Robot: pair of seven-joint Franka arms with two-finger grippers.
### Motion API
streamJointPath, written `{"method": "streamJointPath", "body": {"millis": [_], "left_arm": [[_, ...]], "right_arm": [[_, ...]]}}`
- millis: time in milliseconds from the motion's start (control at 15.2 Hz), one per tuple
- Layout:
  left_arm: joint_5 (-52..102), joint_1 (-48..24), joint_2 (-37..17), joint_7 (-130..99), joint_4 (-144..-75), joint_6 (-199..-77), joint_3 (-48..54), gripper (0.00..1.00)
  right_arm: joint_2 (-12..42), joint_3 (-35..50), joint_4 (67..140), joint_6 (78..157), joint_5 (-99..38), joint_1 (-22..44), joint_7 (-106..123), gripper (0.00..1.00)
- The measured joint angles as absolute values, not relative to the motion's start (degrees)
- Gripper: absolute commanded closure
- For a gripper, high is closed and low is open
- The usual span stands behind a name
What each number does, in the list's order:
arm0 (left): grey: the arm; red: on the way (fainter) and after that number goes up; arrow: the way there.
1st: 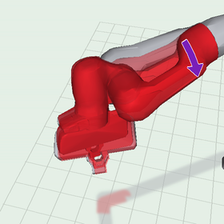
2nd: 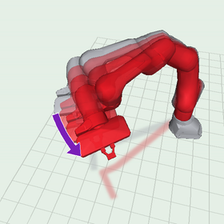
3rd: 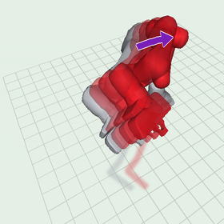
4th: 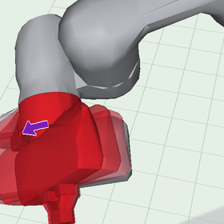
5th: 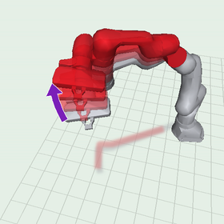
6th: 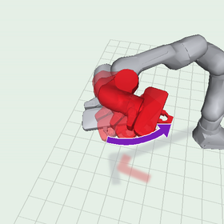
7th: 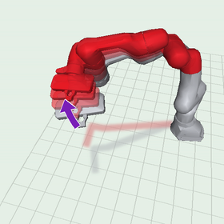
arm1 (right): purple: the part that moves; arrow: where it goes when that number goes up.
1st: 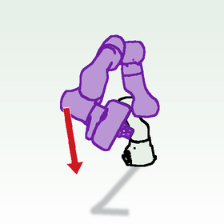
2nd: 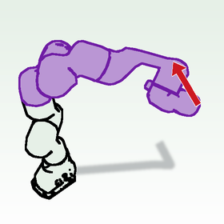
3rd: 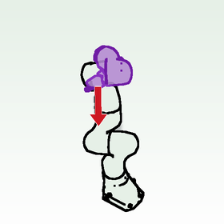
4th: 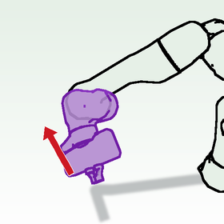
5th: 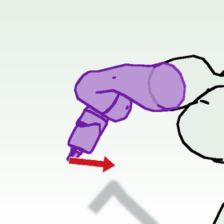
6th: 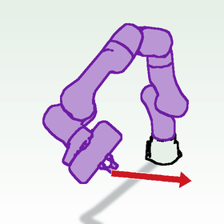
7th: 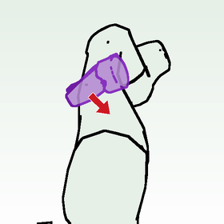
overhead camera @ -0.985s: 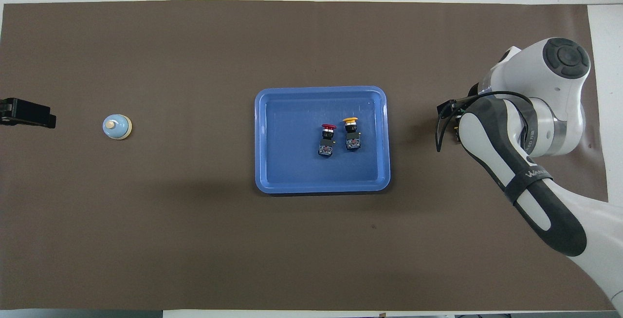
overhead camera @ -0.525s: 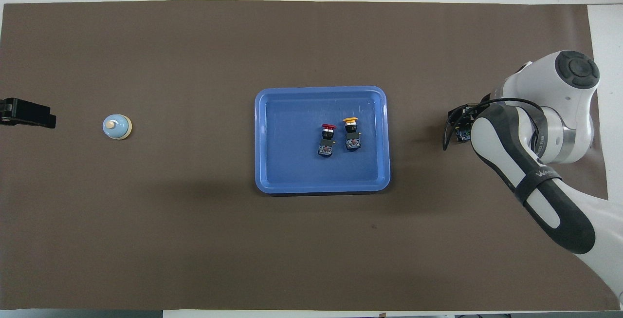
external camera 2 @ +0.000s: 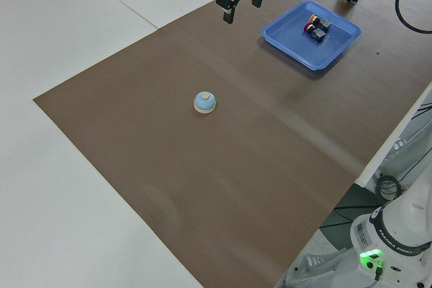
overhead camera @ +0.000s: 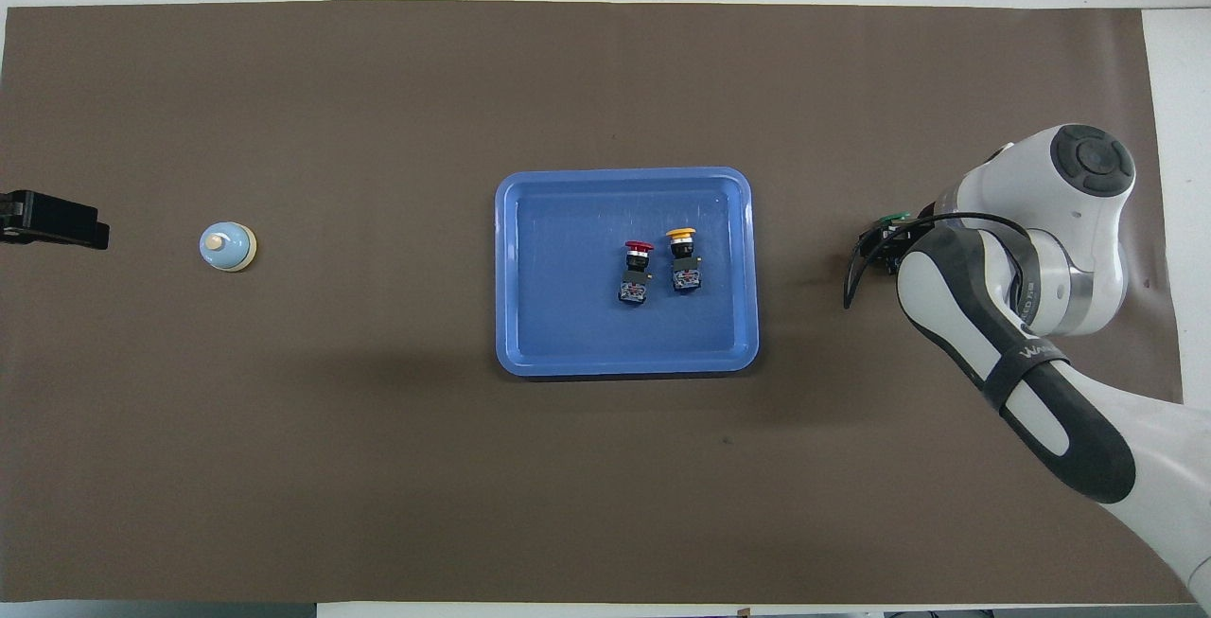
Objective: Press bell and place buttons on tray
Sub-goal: 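Move the right gripper back and grasp the green button, then carry the green button into the tray beside the red one, release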
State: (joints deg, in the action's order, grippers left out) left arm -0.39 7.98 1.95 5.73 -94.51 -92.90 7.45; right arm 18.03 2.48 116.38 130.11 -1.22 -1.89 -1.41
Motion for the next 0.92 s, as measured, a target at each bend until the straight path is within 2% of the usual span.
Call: {"method": "streamJointPath", "body": {"millis": [66,131,197,657,919], "left_arm": [[-0.4,8.0,2.0,5.7,-94.5,-92.9,7.4,0.0],[-0.4,8.0,2.0,5.7,-94.5,-92.9,7.4,0.0],[-0.4,8.0,2.0,5.7,-94.5,-92.9,7.4,0.0],[-0.4,8.0,2.0,5.7,-94.5,-92.9,7.4,0.0],[-0.4,8.0,2.0,5.7,-94.5,-92.9,7.4,0.0]], "right_arm": [[18.0,2.5,116.4,130.1,-1.2,-1.9,-0.7,0.61],[17.9,2.5,116.5,130.1,-1.2,-1.9,0.1,0.89],[17.8,2.5,116.5,130.1,-1.2,-1.9,1.4,1.0],[16.8,3.7,115.2,129.6,-1.2,-1.4,5.5,1.0],[14.2,5.3,106.0,118.7,-1.4,9.4,-6.2,1.0]]}}
